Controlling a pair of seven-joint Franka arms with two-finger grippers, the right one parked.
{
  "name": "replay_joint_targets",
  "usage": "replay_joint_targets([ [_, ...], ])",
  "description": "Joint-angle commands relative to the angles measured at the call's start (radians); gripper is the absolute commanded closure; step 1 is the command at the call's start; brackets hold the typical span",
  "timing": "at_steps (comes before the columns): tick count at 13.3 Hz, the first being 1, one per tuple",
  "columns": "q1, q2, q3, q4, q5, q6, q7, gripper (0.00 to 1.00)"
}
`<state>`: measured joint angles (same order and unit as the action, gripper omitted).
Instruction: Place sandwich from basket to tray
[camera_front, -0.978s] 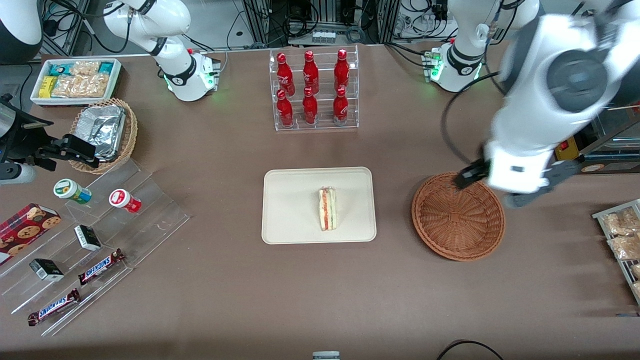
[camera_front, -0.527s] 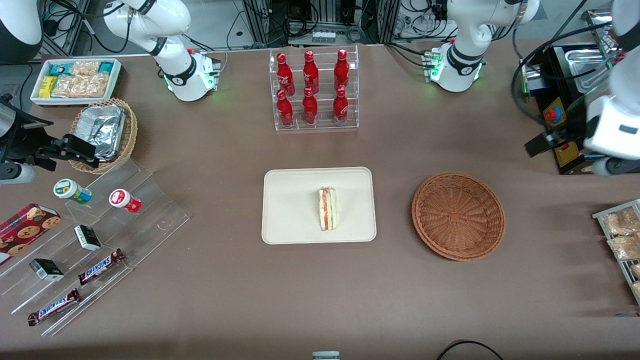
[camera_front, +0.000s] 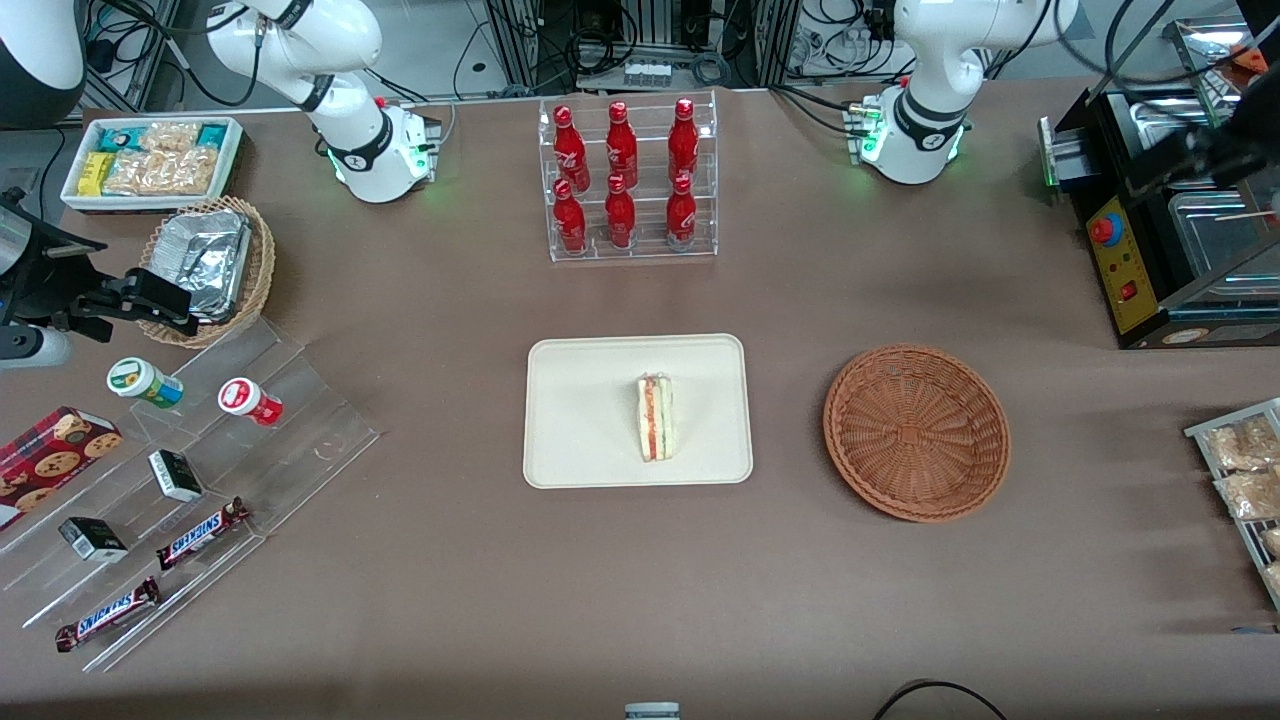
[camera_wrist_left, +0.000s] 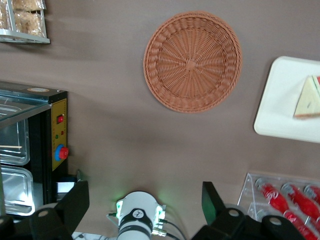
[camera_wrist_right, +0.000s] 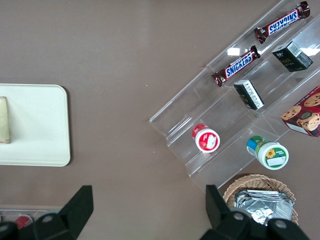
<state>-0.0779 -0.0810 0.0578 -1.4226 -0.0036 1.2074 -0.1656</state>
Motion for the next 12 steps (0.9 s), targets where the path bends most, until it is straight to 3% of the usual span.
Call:
replay_joint_targets([
  [1,0.001,-0.108,-0.013,-0.107,-0.012,0.006,0.056,0.01],
  [6,0.003,-0.117,-0.006,-0.177,-0.007,0.061,0.115,0.01],
  [12,-0.006,0.036,-0.032,-0.154,0.025,0.142,0.129,0.01],
])
